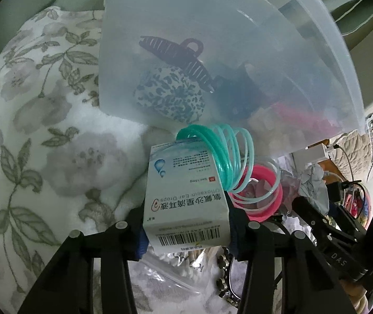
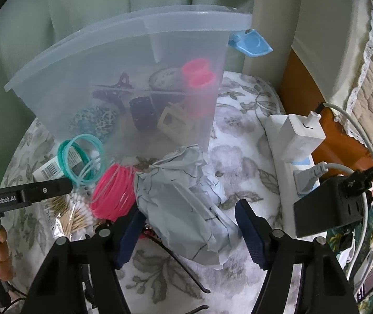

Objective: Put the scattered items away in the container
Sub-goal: 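Grasp the white ear-drop box with the left tool while the right tool grasps the crumpled foil, then lift the ear-drop box and foil over the clear box with both tools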

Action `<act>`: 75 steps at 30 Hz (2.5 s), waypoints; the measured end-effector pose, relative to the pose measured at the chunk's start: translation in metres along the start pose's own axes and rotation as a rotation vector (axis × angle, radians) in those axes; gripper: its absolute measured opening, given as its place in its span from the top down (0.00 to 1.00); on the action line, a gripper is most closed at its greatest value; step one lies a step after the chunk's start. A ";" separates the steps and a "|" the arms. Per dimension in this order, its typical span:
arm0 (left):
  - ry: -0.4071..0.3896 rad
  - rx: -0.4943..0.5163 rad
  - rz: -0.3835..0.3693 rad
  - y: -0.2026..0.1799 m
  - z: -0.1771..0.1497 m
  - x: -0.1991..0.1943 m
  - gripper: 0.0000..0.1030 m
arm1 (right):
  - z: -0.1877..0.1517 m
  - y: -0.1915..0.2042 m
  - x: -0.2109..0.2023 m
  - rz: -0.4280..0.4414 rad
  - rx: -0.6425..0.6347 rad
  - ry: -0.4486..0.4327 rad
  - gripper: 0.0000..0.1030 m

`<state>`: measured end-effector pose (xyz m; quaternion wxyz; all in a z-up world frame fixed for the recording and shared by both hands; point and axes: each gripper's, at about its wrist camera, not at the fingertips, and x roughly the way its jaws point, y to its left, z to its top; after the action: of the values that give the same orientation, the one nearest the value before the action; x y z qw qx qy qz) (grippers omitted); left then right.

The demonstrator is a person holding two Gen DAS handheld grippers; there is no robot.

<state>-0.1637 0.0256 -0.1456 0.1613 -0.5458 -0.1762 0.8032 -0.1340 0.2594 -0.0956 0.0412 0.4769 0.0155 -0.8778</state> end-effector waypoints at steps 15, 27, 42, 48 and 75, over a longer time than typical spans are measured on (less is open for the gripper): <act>-0.063 0.022 -0.023 0.005 -0.015 -0.043 0.53 | -0.010 0.011 -0.032 0.011 0.020 -0.054 0.32; -0.129 0.055 -0.047 -0.009 -0.023 -0.075 0.53 | -0.010 0.022 -0.067 0.042 0.035 -0.137 0.33; -0.158 0.097 -0.049 -0.024 -0.030 -0.095 0.53 | -0.017 0.011 -0.067 0.080 0.087 -0.116 0.81; -0.160 0.081 -0.040 -0.020 -0.030 -0.096 0.53 | -0.027 -0.003 -0.058 0.063 0.145 -0.072 0.50; -0.158 0.015 -0.056 -0.004 -0.040 -0.096 0.53 | -0.071 -0.026 -0.035 -0.093 0.151 -0.015 0.14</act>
<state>-0.0921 -0.0100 -0.0786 0.1732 -0.4746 -0.1976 0.8401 -0.0578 0.2921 -0.1048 -0.0356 0.4707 -0.0287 -0.8811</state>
